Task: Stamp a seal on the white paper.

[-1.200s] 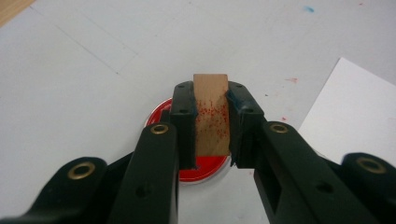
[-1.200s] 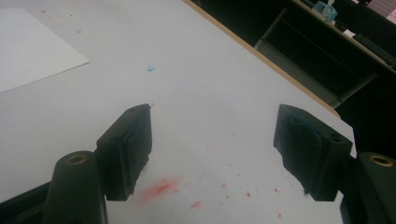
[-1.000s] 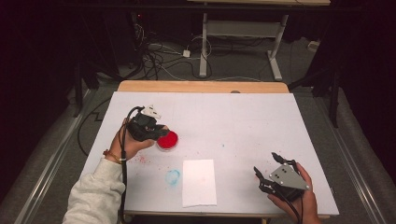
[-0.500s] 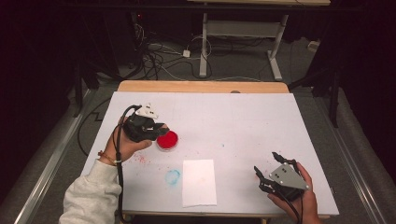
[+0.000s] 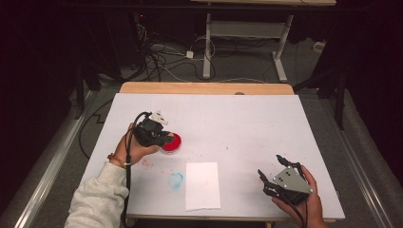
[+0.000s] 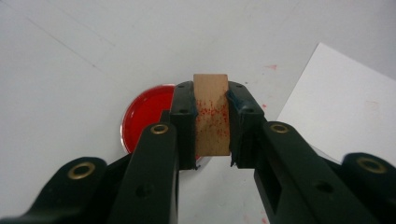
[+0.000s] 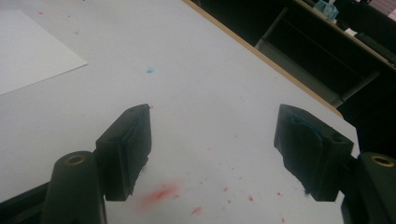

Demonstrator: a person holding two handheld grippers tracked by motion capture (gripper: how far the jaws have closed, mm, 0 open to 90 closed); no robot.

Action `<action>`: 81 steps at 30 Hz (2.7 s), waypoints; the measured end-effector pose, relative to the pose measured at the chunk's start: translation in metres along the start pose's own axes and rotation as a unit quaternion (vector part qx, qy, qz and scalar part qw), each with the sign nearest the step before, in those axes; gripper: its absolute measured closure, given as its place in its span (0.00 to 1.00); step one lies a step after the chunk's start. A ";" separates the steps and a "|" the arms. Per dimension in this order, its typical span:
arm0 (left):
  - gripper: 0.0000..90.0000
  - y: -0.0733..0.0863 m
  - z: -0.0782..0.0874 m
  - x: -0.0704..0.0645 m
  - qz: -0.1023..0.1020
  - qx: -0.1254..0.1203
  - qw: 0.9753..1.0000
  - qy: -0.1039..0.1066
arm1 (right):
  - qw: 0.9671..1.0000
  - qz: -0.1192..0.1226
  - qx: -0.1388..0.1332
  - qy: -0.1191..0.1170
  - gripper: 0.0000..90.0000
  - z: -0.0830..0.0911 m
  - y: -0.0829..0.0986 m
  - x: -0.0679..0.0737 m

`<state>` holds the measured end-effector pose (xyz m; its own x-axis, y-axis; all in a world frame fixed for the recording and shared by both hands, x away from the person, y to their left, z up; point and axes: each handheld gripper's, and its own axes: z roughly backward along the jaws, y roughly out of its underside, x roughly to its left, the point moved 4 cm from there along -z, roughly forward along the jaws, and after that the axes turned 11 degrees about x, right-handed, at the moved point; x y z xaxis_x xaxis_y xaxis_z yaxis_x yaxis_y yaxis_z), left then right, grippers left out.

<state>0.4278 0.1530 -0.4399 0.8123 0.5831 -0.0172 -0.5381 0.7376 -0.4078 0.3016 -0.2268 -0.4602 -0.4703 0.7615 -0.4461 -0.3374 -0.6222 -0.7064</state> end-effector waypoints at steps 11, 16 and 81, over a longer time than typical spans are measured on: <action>0.82 0.004 -0.041 0.015 0.014 0.046 0.999 0.008 | 1.000 0.008 0.004 -0.002 0.31 0.001 0.003 0.000; 0.82 0.004 -0.049 0.018 0.019 0.049 0.999 0.015 | 1.000 0.010 0.004 -0.001 0.31 0.001 0.003 0.000; 0.82 0.001 -0.045 0.011 0.027 0.039 0.999 -0.017 | 1.000 0.014 0.000 0.011 0.31 0.005 0.002 0.000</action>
<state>0.4465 0.1444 -0.4815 0.7741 0.6330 -0.0062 -0.5979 0.7279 -0.3356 0.2966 -0.2289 -0.4585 -0.4617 0.7477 -0.4774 -0.3250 -0.6433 -0.6932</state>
